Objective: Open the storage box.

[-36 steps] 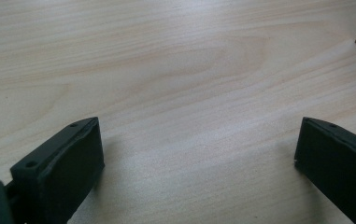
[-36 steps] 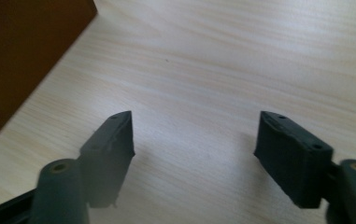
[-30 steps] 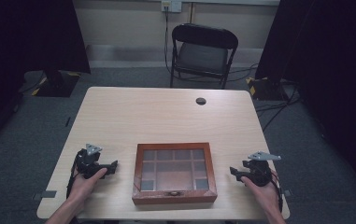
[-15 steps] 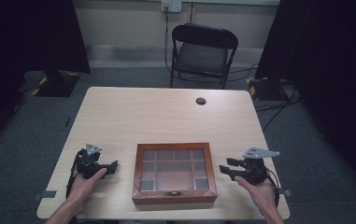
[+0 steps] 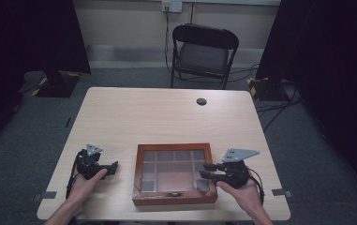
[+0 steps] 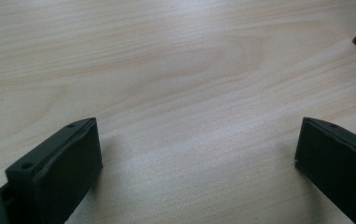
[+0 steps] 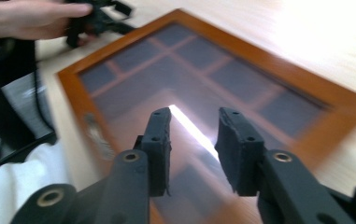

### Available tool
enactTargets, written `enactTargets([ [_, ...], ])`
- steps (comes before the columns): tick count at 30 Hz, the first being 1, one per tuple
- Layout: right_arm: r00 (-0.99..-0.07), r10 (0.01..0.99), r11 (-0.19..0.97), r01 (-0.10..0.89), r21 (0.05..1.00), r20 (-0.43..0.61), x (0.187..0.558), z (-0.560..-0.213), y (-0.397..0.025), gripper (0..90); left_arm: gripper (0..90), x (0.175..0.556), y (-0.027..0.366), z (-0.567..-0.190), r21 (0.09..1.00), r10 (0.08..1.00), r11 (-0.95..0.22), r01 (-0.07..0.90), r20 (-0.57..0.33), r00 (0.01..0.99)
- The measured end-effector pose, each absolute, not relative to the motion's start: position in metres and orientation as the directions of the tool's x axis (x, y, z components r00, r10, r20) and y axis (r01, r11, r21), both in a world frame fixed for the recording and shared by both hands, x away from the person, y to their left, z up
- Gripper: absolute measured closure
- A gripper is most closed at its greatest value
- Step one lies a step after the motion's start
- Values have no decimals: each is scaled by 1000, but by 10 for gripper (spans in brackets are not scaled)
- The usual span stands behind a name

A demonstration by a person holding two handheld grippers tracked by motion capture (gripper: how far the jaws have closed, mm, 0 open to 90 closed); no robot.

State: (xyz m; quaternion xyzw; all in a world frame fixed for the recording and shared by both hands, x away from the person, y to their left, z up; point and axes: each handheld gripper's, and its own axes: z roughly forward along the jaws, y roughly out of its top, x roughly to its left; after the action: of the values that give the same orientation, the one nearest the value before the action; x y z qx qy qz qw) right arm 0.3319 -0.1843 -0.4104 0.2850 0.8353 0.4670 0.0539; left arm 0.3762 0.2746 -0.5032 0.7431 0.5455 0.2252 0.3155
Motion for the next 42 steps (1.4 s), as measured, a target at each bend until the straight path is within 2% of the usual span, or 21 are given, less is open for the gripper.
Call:
enactTargets([
  [5,-882,434,452,388,803,182,324,-415,-157,732,0,376,275,-503,715,953,-206,668,-10,304],
  [19,-935,299,542,333,772,193,312,-437,-120,782,0,376,275,-503,715,953,-206,669,-10,304],
  [23,-941,290,566,314,762,173,311,-440,-115,797,0,376,275,-503,714,953,-207,669,-9,304],
  [29,-941,275,562,323,762,196,314,-441,-113,807,0,376,275,-503,715,953,-206,669,-11,304],
  [42,-942,293,569,309,762,164,319,-440,-107,816,0,377,275,-503,714,949,-212,667,-11,314],
])
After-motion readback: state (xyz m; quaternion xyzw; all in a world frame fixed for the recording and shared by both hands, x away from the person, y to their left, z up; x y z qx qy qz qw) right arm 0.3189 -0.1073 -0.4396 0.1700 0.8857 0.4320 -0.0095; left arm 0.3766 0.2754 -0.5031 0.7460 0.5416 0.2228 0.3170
